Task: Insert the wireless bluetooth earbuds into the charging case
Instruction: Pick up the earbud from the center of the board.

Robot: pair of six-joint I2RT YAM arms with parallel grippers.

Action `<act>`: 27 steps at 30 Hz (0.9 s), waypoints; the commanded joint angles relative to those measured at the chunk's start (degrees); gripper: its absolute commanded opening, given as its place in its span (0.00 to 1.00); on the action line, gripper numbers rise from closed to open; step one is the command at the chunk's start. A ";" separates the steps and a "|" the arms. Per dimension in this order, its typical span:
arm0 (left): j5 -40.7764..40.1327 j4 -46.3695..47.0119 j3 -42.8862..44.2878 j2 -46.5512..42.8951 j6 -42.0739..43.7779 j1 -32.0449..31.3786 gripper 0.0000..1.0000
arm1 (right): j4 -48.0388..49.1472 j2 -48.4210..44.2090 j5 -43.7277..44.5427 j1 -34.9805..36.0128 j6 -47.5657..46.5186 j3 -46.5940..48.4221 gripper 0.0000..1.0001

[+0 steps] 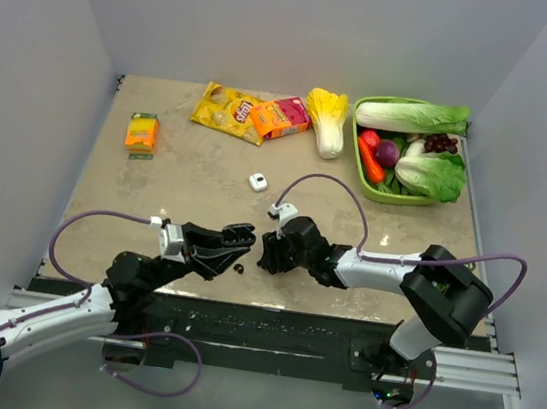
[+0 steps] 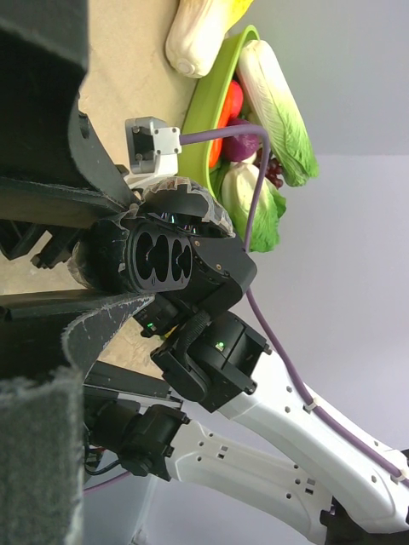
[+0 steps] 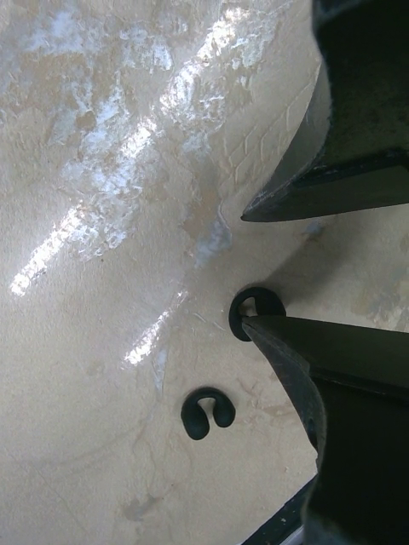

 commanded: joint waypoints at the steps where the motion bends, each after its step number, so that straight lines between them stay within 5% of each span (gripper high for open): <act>1: 0.46 3.36 -5.95 0.28 -0.52 -0.02 0.00 | -3.94 -1.03 2.76 0.29 -1.33 -0.45 0.50; 18: 0.89 3.18 -6.13 0.19 -0.96 -0.02 0.00 | -5.26 -0.23 5.66 5.30 -1.51 0.08 0.45; 27: 1.25 3.45 -6.48 -0.42 -1.40 -0.02 0.00 | -4.56 -0.32 4.61 5.92 -1.68 0.26 0.23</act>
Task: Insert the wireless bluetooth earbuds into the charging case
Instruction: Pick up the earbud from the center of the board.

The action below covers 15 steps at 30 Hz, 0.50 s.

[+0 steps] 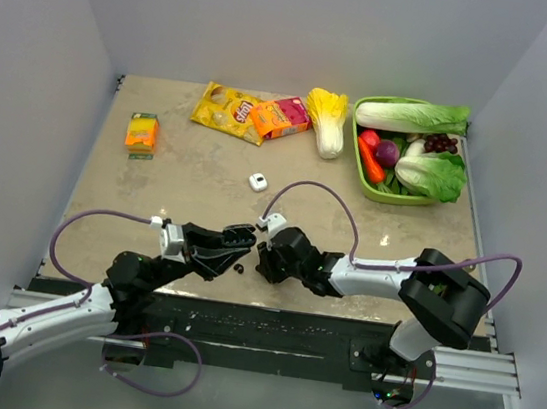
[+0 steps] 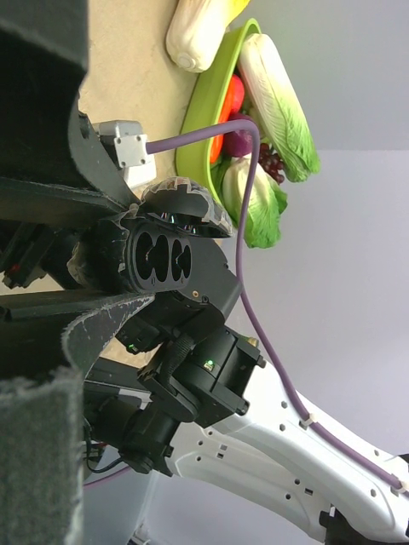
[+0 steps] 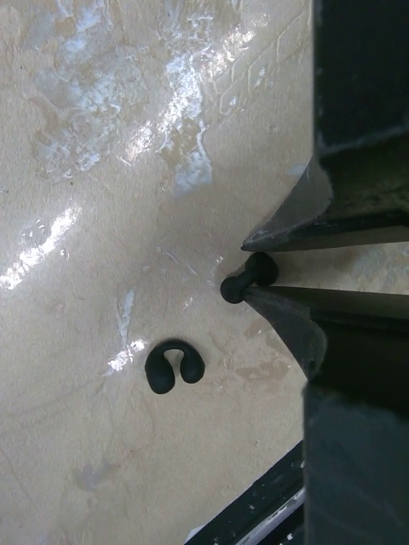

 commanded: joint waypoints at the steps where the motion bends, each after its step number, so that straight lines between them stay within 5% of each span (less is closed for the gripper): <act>1: 0.77 3.16 -6.65 -0.92 -0.94 -0.02 0.00 | -3.16 -0.23 1.33 0.21 -0.70 0.19 0.22; 11: 0.50 2.64 -7.27 -2.07 -1.11 -0.02 0.00 | -2.90 -3.57 1.59 0.39 0.53 -0.34 0.00; 15: 0.24 3.42 -7.09 -1.80 -1.11 -0.02 0.00 | -3.16 -8.74 2.73 0.30 1.67 -1.30 0.00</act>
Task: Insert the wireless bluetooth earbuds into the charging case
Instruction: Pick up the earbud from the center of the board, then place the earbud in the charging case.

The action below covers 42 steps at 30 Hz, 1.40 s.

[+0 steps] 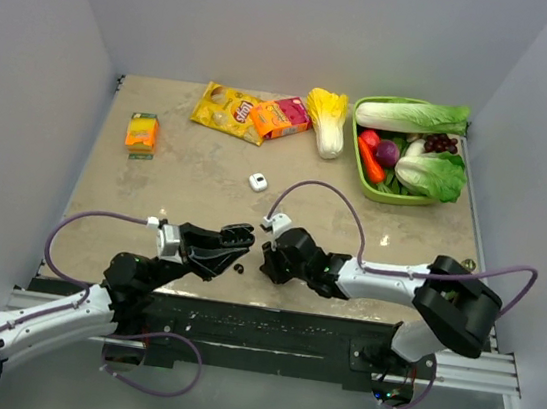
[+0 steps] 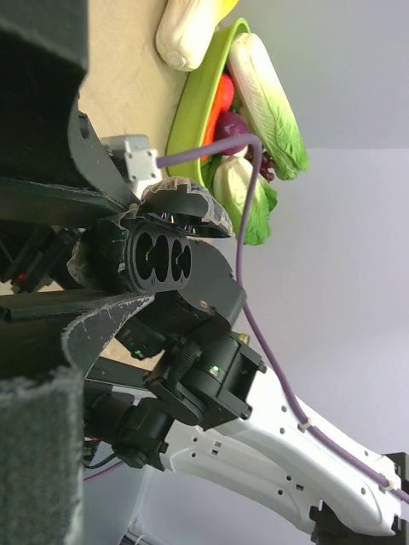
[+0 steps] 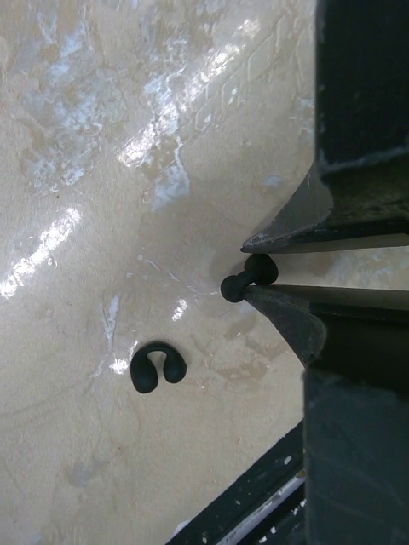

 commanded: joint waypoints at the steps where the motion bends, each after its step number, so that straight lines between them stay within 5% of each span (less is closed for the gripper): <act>1: -0.11 3.60 -7.01 -0.06 -0.92 -0.02 0.00 | -1.19 -7.31 2.93 0.06 1.61 -1.17 0.00; 9: -0.73 6.14 -4.37 4.06 0.40 -0.02 0.00 | -15.66 -33.03 8.20 0.41 -0.93 2.24 0.00; 16: 0.33 10.02 -1.30 10.75 1.02 -0.02 0.00 | -26.77 -43.52 10.94 3.93 -5.33 10.33 0.00; 26: 6.82 11.07 2.57 16.64 1.19 -0.02 0.00 | -24.49 -43.45 -3.83 5.42 -11.48 11.83 0.00; 42: 19.93 20.04 7.67 29.12 -0.74 -0.02 0.00 | -21.85 -39.94 -8.14 7.71 -14.29 13.50 0.00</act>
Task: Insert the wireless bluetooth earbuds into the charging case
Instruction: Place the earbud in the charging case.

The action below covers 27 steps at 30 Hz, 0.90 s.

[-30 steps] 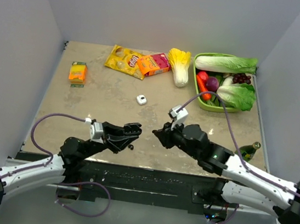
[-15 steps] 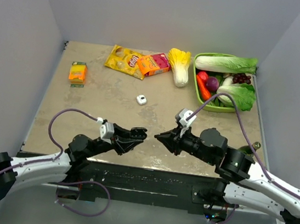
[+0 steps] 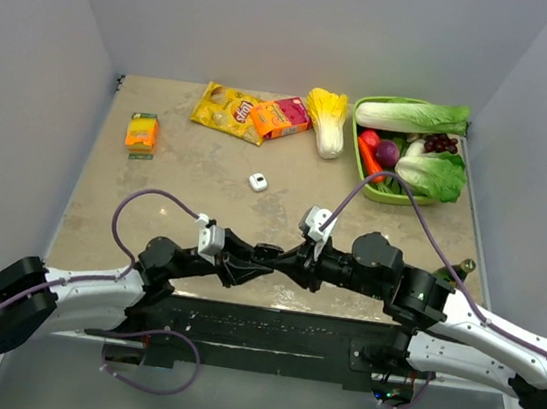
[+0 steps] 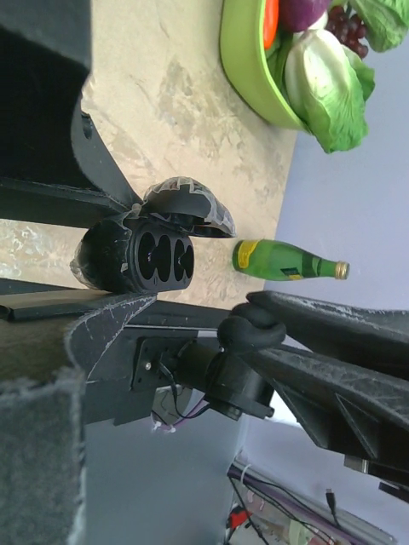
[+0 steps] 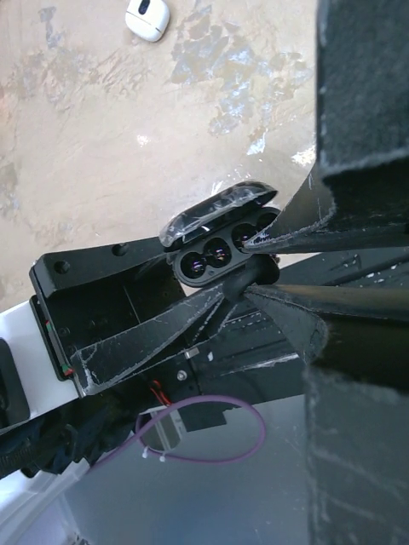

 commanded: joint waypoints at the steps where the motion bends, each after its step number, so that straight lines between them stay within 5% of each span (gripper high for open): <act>1: 4.12 7.62 3.26 1.74 -0.30 -0.02 0.00 | 2.74 0.94 -1.39 0.37 -1.66 2.57 0.00; 27: 3.25 9.12 4.23 4.11 -0.74 -1.25 0.00 | 5.29 4.19 4.23 0.72 -1.14 2.14 0.00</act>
